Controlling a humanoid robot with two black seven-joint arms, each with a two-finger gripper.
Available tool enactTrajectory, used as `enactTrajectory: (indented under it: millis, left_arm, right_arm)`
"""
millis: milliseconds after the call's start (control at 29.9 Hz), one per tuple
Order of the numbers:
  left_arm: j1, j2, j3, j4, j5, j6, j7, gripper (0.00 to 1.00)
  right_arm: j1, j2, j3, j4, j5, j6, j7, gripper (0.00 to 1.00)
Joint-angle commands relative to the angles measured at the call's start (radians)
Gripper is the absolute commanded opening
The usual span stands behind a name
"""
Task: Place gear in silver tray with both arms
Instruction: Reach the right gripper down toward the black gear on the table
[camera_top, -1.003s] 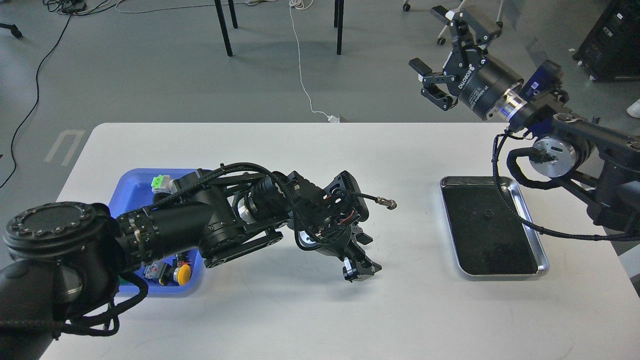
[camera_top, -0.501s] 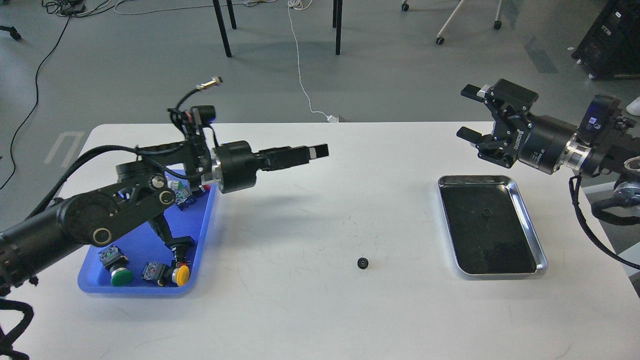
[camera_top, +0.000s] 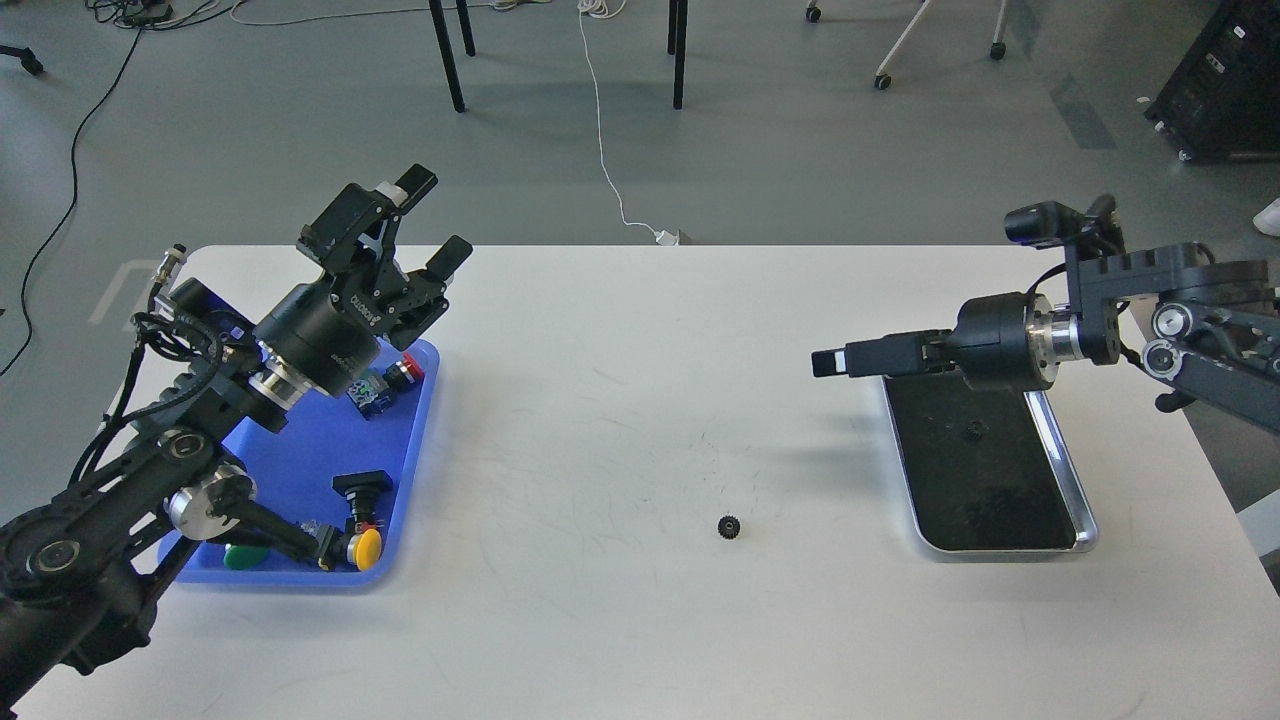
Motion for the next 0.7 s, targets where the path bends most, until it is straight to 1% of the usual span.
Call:
enactTrajectory:
  millis: [0, 67, 201, 501, 669]
  left_arm:
    - [0.000, 0.001, -0.009, 0.000, -0.017, 0.002, 0.000, 0.97]
    - [0.001, 0.001, -0.009, 0.000, -0.017, 0.002, 0.000, 0.97]
    - [0.001, 0.001, -0.004, 0.000, -0.015, 0.002, 0.000, 0.97]
    - [0.001, 0.002, -0.004, -0.001, -0.015, -0.008, 0.000, 0.97]
    - [0.001, 0.004, -0.004, -0.001, -0.015, -0.012, 0.000, 0.97]
  right_arm:
    - [0.098, 0.097, -0.150, 0.001, -0.088, -0.085, 0.000, 0.99]
    - [0.107, 0.152, -0.192, 0.004, -0.113, -0.116, 0.000, 0.99]
    - [0.110, 0.221, -0.239, 0.017, -0.165, -0.149, 0.000, 0.99]
    - [0.143, 0.325, -0.440, 0.018, -0.246, -0.376, 0.000, 0.97]
    - [0.141, 0.385, -0.474, 0.018, -0.252, -0.387, 0.000, 0.94]
